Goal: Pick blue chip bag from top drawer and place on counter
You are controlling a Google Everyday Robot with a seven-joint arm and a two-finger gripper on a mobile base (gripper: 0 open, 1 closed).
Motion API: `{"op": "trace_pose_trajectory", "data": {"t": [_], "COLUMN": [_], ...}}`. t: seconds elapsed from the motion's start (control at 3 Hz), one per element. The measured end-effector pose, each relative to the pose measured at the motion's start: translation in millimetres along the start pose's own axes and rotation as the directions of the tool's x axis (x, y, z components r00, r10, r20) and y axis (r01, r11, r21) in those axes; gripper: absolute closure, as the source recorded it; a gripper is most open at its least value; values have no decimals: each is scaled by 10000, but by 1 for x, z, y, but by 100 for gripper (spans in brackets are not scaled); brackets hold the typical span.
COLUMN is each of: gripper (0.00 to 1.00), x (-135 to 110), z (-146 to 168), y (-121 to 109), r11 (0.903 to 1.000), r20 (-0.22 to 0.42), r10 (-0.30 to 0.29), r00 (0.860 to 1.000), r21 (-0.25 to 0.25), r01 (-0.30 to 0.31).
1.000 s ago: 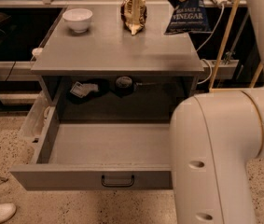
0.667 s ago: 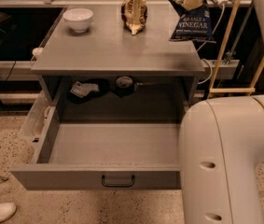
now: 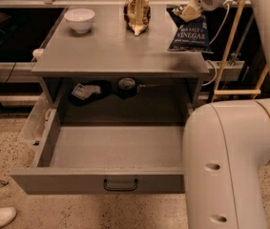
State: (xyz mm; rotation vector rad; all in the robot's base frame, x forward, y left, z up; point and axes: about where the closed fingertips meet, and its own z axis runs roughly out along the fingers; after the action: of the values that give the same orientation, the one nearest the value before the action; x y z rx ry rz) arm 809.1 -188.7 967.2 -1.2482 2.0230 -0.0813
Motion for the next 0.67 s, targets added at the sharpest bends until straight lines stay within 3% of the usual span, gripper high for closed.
{"op": "trace_pose_trajectory", "data": {"t": [0.33,0.67], "gripper": [100,100], "x": [-6,-5], "z": [60,64], "y": [33,36], "r11": [9904,9891], "r20": [385,402], "r10": [620,659], "r00": [9973,9970], "r21": [-1259,-1341], "r01": [-567,-600]}}
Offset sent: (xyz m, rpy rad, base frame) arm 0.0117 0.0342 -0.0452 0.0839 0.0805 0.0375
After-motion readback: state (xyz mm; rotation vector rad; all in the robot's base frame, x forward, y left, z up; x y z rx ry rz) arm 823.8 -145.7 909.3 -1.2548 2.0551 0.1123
